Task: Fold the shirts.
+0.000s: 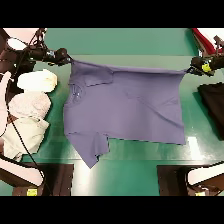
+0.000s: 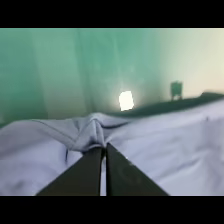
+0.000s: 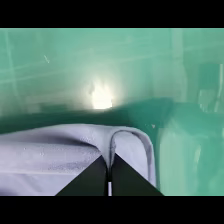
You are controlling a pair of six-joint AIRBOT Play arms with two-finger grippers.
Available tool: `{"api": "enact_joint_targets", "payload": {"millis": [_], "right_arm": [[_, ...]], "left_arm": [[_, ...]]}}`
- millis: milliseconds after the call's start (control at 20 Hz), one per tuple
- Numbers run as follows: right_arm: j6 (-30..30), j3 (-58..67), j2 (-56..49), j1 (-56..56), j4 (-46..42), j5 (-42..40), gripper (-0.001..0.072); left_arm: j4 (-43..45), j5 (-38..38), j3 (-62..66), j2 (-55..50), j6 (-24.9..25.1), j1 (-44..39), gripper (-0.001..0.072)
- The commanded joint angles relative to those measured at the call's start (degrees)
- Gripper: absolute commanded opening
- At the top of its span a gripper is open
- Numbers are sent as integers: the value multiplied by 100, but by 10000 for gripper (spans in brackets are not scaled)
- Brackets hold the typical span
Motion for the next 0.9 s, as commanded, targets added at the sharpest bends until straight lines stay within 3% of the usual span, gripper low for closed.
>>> {"api": "enact_joint_targets", "payload": {"millis": [0,150,400,450,500,550,600,850], "right_arm": [[-295,-415,332,142,-444,313,12],[-299,-1458,876,302,-603,81,12],[-297,-2612,1130,332,-249,-431,18],[-297,-2699,1132,330,-83,-463,21],[-297,-2739,1132,330,70,-463,105],[-297,-2745,1132,321,188,-433,326],[-295,-2734,1132,282,275,-350,392],[-433,-2706,1458,-81,363,798,387]], "left_arm": [[955,-1202,-20,-31,195,-26,24],[1757,-1620,-197,-26,-221,-26,24],[1851,-1781,-675,-26,-369,-24,28],[1928,-1801,-699,-26,-522,-24,194],[2006,-1818,-697,-24,-706,-24,515],[2048,-1897,-697,-20,-879,-20,592],[2059,-2017,-697,-17,-927,-20,592],[2286,-2326,-1069,699,-1102,-22,591]]}}
